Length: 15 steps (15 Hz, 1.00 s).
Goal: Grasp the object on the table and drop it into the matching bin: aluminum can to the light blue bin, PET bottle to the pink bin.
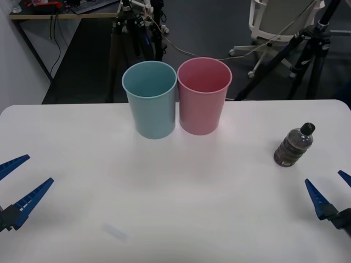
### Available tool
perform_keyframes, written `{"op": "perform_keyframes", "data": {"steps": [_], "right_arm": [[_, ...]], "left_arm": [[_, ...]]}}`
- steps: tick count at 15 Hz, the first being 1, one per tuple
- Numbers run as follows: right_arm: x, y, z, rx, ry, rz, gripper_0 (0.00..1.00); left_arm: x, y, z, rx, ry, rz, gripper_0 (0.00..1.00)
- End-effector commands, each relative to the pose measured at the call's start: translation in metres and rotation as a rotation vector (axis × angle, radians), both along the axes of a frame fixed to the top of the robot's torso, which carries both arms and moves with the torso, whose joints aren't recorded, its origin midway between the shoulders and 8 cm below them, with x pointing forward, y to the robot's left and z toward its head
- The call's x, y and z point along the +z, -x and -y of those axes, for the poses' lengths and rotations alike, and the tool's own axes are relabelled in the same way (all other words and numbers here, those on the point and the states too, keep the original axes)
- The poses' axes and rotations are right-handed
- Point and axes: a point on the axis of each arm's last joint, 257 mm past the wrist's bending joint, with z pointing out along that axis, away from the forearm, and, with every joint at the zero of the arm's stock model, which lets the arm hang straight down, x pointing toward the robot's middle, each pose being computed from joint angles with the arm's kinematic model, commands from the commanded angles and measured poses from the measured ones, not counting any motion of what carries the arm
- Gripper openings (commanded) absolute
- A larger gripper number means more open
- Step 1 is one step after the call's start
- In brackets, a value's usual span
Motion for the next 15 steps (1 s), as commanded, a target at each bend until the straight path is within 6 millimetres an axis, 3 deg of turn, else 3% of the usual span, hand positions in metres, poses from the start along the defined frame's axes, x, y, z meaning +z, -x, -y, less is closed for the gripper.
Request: {"op": "perform_keyframes", "data": {"steps": [1,6,15], "right_arm": [[-0.003,-0.024,-0.001,-0.003,-0.005,0.005,1.0],[-0.005,-0.057,-0.009,0.007,0.019,0.016,1.0],[-0.006,-0.098,-0.016,-0.054,0.051,-0.013,1.0]], "left_arm": [[0.0,0.0,0.0,0.0,0.0,0.0,1.0],[0.0,0.0,0.0,0.0,0.0,0.0,1.0],[0.0,0.0,0.0,0.0,0.0,0.0,1.0]]}}
